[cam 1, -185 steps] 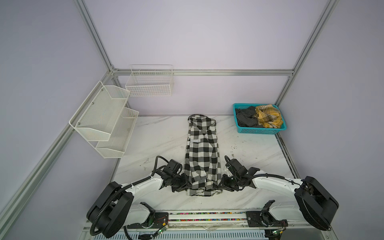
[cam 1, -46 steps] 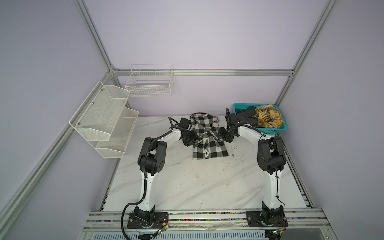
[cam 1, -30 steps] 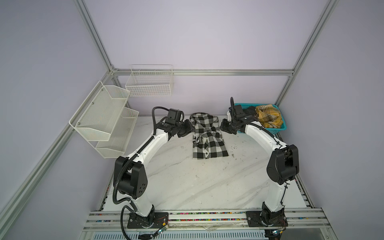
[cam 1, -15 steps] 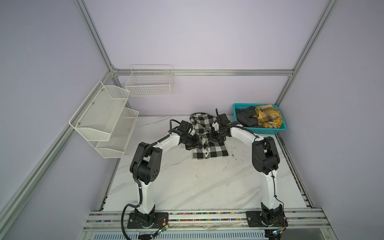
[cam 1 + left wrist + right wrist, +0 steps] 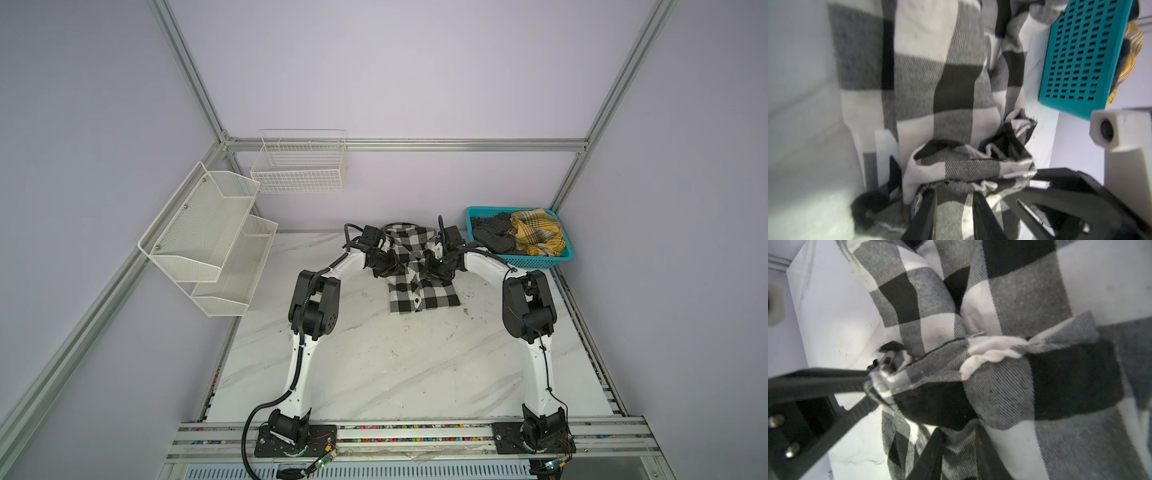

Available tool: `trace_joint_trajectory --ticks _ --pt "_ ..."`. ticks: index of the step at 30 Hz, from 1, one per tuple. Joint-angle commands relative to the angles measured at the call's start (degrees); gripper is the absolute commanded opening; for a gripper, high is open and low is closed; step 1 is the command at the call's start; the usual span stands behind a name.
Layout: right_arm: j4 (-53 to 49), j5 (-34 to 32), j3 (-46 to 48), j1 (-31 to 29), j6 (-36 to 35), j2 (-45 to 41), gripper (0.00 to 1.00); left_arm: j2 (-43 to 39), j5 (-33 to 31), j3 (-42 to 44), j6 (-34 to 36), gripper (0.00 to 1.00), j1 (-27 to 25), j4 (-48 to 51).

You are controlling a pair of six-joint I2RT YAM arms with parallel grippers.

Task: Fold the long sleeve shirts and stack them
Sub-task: 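Lay the held end onto the far end of the strip with both grippers, then open both grippers and draw them back toward the robot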

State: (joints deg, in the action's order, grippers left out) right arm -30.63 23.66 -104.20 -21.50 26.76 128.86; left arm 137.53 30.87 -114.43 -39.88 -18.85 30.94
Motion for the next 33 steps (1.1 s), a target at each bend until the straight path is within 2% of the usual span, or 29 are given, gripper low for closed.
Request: trace_joint_trajectory --ticks 1,3,7,12,15,17,20,22,24,28,31,33 --pt "-1.51 -6.61 0.36 0.18 1.94 -4.63 0.46 2.11 0.94 -6.62 0.08 0.40 -0.31 0.58" --pt "-2.18 -9.85 1.21 1.11 2.23 -6.49 0.52 2.78 1.19 -6.06 -0.44 0.46 -0.26 0.10" --pt "-4.72 -14.64 2.02 1.95 -0.10 -7.32 0.55 -0.87 1.07 -2.59 -0.72 0.48 -0.05 -0.52" --pt "-5.58 -16.62 3.29 1.98 -2.38 -6.21 0.52 -17.27 -7.14 10.44 -1.06 0.61 1.85 0.98" --pt "-5.66 -17.77 3.39 1.98 -3.17 -5.79 0.52 -27.61 -10.28 22.20 -0.56 0.70 2.56 2.46" --pt "-4.93 -17.62 3.65 1.94 -4.08 -5.70 0.56 -32.31 -8.55 31.09 -1.15 0.72 2.59 1.31" --pt "-4.94 -17.57 3.42 1.98 -4.68 -4.38 0.58 -34.77 -2.22 41.94 -4.78 0.71 2.42 -5.25" --pt "-5.14 -17.77 3.63 1.98 -4.69 -3.21 0.53 -34.30 1.68 46.54 -8.10 0.69 2.18 -10.74" --pt "-4.82 -17.86 4.28 1.94 -4.76 -2.46 0.47 -33.81 2.74 47.89 -9.41 0.69 1.66 -13.94" --pt "-4.25 -20.13 5.96 2.14 -4.31 -2.56 0.28 -31.92 1.82 45.77 -8.55 0.71 1.10 -14.26" --pt "-3.93 -22.58 6.88 2.34 -3.22 -3.96 0.02 -30.04 1.74 45.19 -8.64 0.70 0.93 -14.25" --pt "-3.12 -24.30 8.17 2.39 -2.00 -5.41 0.00 -29.04 1.81 45.21 -8.61 0.69 0.62 -14.24"
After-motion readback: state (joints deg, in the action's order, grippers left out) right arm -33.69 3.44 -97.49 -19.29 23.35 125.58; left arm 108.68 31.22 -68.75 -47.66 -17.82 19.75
